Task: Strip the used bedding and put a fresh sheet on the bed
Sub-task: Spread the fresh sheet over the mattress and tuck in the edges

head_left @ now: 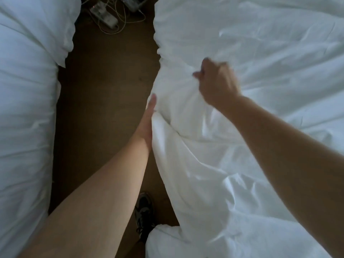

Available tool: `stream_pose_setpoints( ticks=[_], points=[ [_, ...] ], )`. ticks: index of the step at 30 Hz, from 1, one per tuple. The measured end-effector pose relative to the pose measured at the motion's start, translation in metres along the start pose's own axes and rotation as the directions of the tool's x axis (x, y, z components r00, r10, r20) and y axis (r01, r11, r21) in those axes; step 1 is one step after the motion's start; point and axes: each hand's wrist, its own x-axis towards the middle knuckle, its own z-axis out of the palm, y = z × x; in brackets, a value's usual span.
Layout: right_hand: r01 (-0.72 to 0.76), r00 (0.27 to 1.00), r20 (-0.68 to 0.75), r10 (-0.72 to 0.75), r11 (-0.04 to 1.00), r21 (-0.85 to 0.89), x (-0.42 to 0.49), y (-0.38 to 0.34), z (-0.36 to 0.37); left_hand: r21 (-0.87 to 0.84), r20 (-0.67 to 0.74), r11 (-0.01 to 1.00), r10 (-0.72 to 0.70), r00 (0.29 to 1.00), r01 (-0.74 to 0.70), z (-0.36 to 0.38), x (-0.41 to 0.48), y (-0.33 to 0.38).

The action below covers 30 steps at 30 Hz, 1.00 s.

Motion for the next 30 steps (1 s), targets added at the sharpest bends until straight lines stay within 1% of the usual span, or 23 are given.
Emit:
stream_pose_setpoints(
  ticks=[2, 4, 5, 6, 7, 9, 10, 12, 13, 14, 15, 16, 17, 18, 19, 20, 21, 22, 23, 25, 27, 29, 30],
  points=[
    [0.153, 0.928, -0.350, -0.129, 0.987, 0.041, 0.007, 0.004, -0.034, 0.130, -0.081, 0.989, -0.066, 0.994, 0.077, 0.005, 0.001, 0.016],
    [0.092, 0.854, -0.517, -0.051, 0.994, 0.054, 0.000, 0.014, -0.049, 0.202, -0.067, 0.977, -0.056, 0.996, 0.068, 0.009, 0.005, 0.035],
    [-0.007, 0.888, -0.458, 0.025, 0.999, 0.041, -0.006, 0.020, -0.046, 0.210, -0.060, 0.977, -0.027, 0.998, 0.039, 0.009, 0.006, 0.045],
    [-0.149, 0.957, -0.257, 0.136, 0.988, -0.031, -0.013, 0.025, -0.036, 0.180, -0.037, 0.984, 0.007, 0.999, 0.000, 0.010, 0.006, 0.053],
    [-0.253, 0.967, 0.009, 0.256, 0.960, -0.117, -0.019, 0.027, -0.024, 0.122, 0.004, 0.992, 0.027, 1.000, -0.027, 0.011, 0.005, 0.059],
    [-0.366, 0.830, 0.423, 0.363, 0.927, -0.077, -0.028, 0.024, -0.002, 0.114, 0.023, 0.993, -0.006, 1.000, 0.003, 0.013, 0.007, 0.060],
    [-0.420, 0.789, 0.488, 0.374, 0.908, -0.017, -0.028, 0.018, 0.007, 0.185, -0.033, 0.981, -0.047, 0.998, 0.053, 0.014, 0.010, 0.057],
    [-0.347, 0.827, 0.460, 0.322, 0.937, -0.032, -0.021, 0.011, 0.030, 0.371, -0.141, 0.918, -0.093, 0.986, 0.140, 0.018, 0.014, 0.054],
    [-0.238, 0.866, 0.429, 0.259, 0.966, -0.103, -0.019, 0.008, 0.037, 0.472, -0.160, 0.875, -0.036, 0.987, 0.108, 0.016, 0.017, 0.054],
    [-0.153, 0.916, 0.353, 0.192, 0.979, -0.136, -0.016, 0.005, 0.042, 0.591, -0.203, 0.806, 0.133, 0.970, 0.013, 0.012, 0.023, 0.058],
    [-0.097, 0.969, 0.216, 0.120, 0.989, -0.114, -0.013, 0.002, 0.045, 0.734, -0.232, 0.670, 0.404, 0.885, -0.114, 0.006, 0.028, 0.068],
    [-0.081, 0.996, 0.044, 0.084, 0.995, -0.057, -0.010, -0.002, 0.048, 0.845, -0.222, 0.502, 0.643, 0.733, -0.184, -0.001, 0.029, 0.079],
    [-0.090, 0.993, -0.082, 0.090, 0.996, -0.004, -0.006, -0.006, 0.053, 0.890, -0.212, 0.409, 0.761, 0.613, -0.200, -0.007, 0.029, 0.088],
    [-0.122, 0.988, -0.086, 0.124, 0.992, 0.036, -0.002, -0.011, 0.057, 0.882, -0.262, 0.437, 0.769, 0.584, -0.179, -0.011, 0.029, 0.091],
    [-0.157, 0.986, 0.060, 0.155, 0.987, 0.035, -0.004, -0.016, 0.064, 0.812, -0.367, 0.572, 0.655, 0.661, -0.116, -0.010, 0.028, 0.088],
    [-0.138, 0.950, 0.269, 0.157, 0.986, -0.088, -0.013, -0.019, 0.071, 0.691, -0.438, 0.723, 0.416, 0.797, 0.002, -0.010, 0.027, 0.077],
    [-0.038, 0.911, 0.393, 0.122, 0.976, -0.216, -0.025, -0.019, 0.077, 0.572, -0.395, 0.803, 0.090, 0.914, 0.167, -0.010, 0.024, 0.064],
    [0.056, 0.912, 0.404, 0.074, 0.952, -0.301, -0.038, -0.017, 0.081, 0.530, -0.296, 0.783, -0.190, 0.936, 0.326, -0.011, 0.019, 0.053],
    [0.151, 0.935, 0.355, -0.012, 0.918, -0.368, -0.049, -0.015, 0.085, 0.555, -0.178, 0.741, -0.337, 0.925, 0.377, -0.016, 0.016, 0.041],
    [0.254, 0.945, 0.299, -0.132, 0.873, -0.417, -0.056, -0.008, 0.084, 0.661, 0.008, 0.694, -0.387, 0.922, 0.286, -0.024, 0.010, 0.016],
    [0.257, 0.948, 0.275, -0.163, 0.900, -0.351, -0.049, -0.002, 0.081, 0.713, 0.063, 0.680, -0.306, 0.950, 0.172, -0.028, 0.005, -0.005],
    [0.130, 0.984, 0.141, -0.108, 0.979, -0.155, -0.038, -0.005, 0.069, 0.613, 0.008, 0.786, -0.114, 0.993, 0.086, -0.033, -0.004, -0.006],
    [0.053, 0.999, 0.014, -0.052, 0.998, -0.044, -0.034, -0.006, 0.060, 0.557, -0.092, 0.830, 0.030, 0.995, 0.026, -0.041, -0.007, -0.001]
  ],
)
